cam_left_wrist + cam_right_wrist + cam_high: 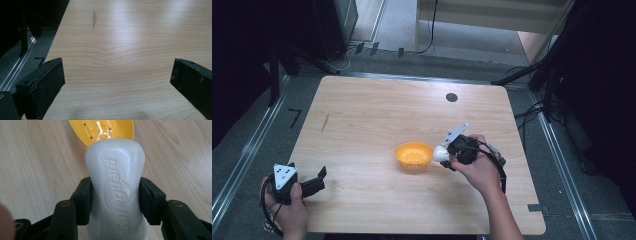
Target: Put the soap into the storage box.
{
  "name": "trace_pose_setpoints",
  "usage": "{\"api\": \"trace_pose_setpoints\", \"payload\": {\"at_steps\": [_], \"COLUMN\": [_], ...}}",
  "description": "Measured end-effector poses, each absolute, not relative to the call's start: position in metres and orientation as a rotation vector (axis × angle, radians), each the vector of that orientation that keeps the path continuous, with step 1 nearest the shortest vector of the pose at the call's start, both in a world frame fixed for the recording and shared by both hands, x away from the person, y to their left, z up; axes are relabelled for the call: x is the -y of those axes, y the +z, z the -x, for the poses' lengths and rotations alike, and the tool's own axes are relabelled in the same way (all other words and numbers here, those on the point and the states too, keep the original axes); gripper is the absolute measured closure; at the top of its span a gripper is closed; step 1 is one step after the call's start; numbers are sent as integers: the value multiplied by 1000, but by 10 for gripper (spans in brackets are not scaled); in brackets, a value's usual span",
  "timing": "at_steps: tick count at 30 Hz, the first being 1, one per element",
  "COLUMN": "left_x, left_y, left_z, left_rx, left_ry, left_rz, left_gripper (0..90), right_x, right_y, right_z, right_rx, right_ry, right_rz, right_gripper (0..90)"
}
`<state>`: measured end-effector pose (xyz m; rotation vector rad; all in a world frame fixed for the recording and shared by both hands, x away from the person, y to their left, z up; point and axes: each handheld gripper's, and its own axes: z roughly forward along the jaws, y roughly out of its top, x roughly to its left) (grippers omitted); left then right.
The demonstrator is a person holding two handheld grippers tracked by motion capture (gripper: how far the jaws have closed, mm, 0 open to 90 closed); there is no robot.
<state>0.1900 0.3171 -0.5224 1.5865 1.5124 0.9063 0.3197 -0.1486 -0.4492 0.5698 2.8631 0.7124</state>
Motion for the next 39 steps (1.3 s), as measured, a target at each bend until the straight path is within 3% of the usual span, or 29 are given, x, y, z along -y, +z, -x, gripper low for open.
{"api": "trace_pose_setpoints", "payload": {"at_steps": [39], "left_x": [-317], "left_y": [-522], "left_z": [-190], "left_rx": [-1512], "left_ry": [905], "left_rz": [-1587], "left_gripper": [0], "right_x": [113], "right_y": [-443], "right_z": [-333], "right_rx": [-2900], "right_ry": [686], "right_rz": [-399], "right_gripper": [501]}}
